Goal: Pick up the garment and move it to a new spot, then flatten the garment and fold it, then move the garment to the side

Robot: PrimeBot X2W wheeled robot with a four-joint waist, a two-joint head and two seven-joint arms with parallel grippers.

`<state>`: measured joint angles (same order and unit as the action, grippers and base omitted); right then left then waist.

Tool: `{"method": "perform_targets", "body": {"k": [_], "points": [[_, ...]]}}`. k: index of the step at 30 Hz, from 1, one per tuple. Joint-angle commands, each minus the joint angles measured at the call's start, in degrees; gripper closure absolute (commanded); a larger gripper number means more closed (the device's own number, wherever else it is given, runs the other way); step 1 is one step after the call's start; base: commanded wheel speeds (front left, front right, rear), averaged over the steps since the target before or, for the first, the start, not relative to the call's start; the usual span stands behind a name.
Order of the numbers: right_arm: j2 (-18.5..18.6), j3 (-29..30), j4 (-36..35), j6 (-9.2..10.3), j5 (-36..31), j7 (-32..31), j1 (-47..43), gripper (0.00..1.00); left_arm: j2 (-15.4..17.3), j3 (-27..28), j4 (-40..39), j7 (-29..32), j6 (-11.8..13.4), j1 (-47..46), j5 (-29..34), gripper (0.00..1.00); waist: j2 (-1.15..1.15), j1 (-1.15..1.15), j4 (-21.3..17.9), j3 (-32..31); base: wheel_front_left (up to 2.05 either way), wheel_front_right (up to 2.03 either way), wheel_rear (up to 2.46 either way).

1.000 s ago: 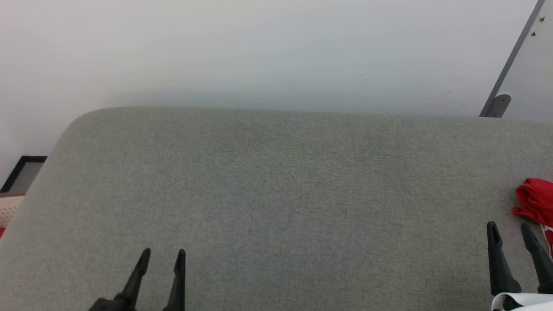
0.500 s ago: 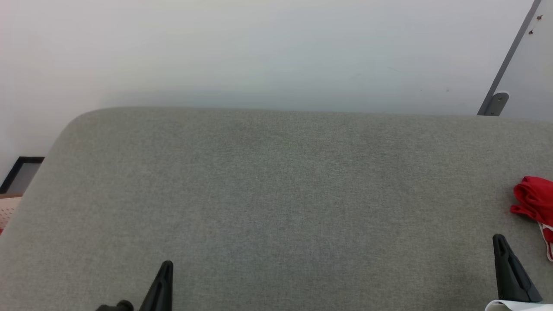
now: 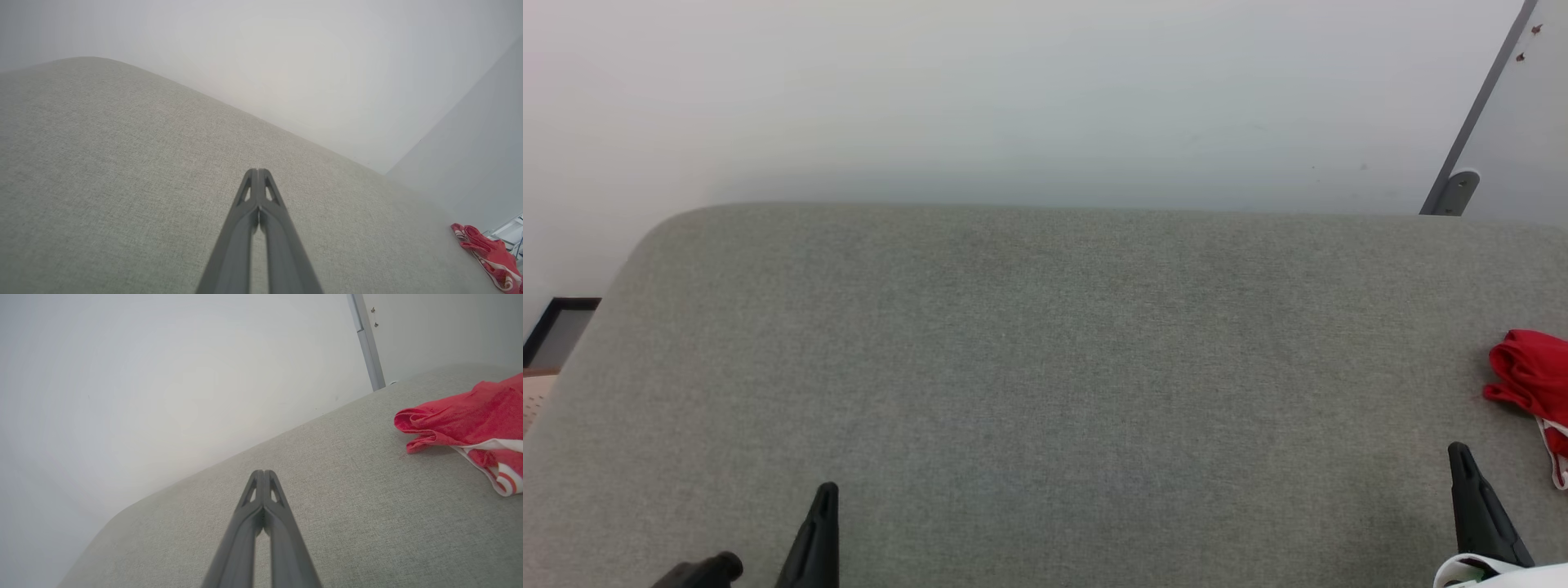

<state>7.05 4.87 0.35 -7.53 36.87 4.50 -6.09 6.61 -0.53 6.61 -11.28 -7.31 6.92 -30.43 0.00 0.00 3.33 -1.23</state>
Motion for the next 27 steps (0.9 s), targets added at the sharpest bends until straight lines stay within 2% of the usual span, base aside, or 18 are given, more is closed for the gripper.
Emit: {"method": "perform_targets", "body": {"k": [1,27], "points": [[0.08,0.17,-0.07,0.01,2.98,-0.4,1.8,1.0,0.23,0.36,-0.32,0.52,-0.06,-1.8,-3.25,1.0,0.0,0.0,-0.07,0.03,0.0,0.0,0.0],[-1.18,0.51,4.45,0.03,20.66,-3.82,5.43,1.0,-0.25,1.52,2.18,5.38,-0.15,-5.65,-23.77,1.0,0.0,0.0,-0.84,0.36,0.0,0.0,0.0]]}}
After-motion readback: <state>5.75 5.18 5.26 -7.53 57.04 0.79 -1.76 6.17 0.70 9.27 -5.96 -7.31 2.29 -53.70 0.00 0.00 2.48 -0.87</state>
